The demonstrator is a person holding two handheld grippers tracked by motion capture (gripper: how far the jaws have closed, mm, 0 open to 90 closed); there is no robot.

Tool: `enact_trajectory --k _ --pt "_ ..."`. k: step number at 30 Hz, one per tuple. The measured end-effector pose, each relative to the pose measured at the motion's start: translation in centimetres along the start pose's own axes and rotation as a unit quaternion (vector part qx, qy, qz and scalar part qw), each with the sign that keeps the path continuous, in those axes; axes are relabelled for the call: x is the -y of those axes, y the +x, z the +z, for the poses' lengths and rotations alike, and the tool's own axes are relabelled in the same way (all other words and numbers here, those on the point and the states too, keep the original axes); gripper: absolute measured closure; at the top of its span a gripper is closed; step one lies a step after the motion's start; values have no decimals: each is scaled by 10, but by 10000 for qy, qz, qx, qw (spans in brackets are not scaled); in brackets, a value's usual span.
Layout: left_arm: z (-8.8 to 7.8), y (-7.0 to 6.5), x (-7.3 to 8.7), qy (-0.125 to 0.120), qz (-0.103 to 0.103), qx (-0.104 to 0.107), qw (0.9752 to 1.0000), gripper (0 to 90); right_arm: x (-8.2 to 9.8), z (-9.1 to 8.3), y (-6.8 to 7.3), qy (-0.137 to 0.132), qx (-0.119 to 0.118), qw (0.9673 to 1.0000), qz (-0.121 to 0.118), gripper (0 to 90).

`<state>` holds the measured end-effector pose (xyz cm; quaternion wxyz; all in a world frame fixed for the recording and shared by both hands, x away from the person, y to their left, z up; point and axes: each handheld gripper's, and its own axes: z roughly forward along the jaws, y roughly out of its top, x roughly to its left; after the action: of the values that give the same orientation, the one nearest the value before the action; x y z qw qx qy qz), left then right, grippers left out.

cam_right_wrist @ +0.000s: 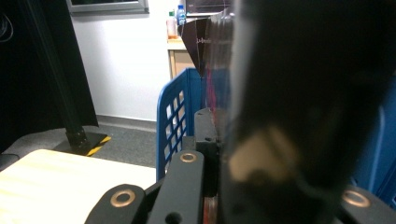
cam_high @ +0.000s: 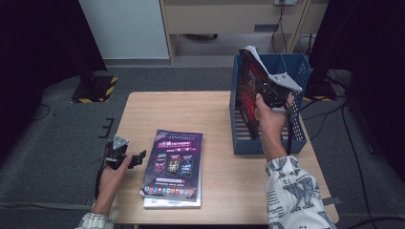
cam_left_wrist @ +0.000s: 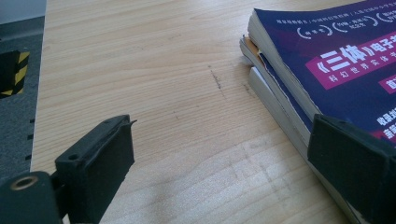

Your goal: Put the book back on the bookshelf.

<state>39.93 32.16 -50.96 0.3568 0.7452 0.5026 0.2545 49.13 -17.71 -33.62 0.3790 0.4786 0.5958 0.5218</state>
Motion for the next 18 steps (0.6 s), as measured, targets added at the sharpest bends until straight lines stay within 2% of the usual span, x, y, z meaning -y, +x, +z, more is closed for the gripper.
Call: enact_trajectory --k 11,18 --pt "1 -1 0 22 31 6 10000 68 27 12 -1 79 59 10000 -2 869" --pt "1 -1 0 20 43 10 10000 68 34 15 1 70 91 9999 -74 869"
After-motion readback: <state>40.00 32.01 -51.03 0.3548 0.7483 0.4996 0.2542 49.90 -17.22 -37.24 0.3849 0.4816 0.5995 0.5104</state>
